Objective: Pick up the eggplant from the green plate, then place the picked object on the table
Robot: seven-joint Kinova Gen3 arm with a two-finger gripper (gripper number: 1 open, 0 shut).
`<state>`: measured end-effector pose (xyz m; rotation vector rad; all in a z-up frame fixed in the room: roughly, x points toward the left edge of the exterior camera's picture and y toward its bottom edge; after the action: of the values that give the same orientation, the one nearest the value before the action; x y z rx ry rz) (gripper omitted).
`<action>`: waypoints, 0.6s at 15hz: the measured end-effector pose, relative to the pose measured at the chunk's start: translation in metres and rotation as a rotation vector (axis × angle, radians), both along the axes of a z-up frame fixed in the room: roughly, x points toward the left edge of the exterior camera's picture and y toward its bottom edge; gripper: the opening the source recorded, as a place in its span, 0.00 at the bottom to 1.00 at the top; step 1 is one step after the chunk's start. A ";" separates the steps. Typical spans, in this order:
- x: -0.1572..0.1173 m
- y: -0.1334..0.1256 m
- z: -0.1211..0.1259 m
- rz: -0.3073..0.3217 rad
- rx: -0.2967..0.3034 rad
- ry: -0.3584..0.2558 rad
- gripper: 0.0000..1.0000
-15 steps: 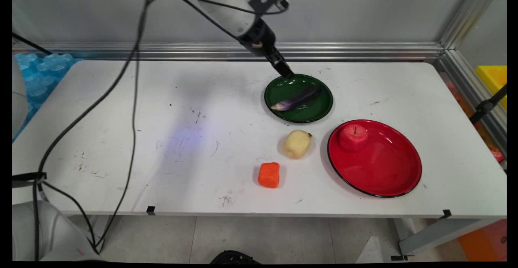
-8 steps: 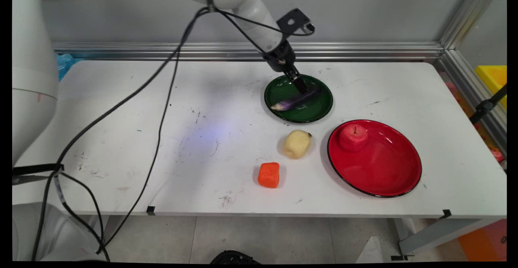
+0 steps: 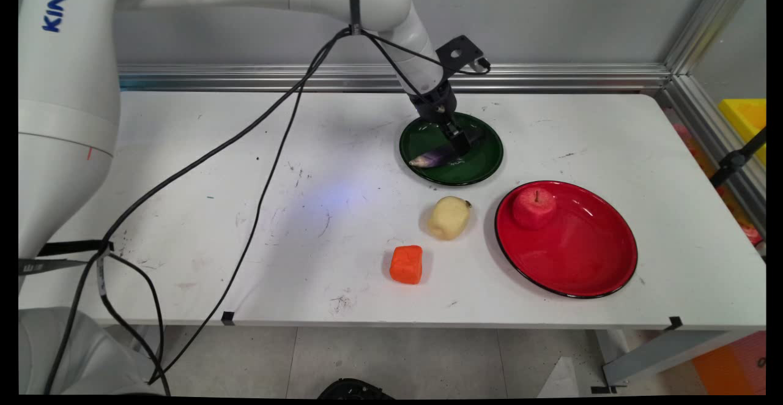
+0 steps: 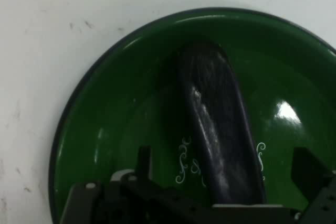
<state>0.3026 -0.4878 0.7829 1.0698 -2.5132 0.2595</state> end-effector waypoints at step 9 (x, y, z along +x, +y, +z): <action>-0.011 0.005 -0.012 0.001 0.022 -0.052 0.00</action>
<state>0.2915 -0.4825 0.7711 1.0866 -2.5673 0.2638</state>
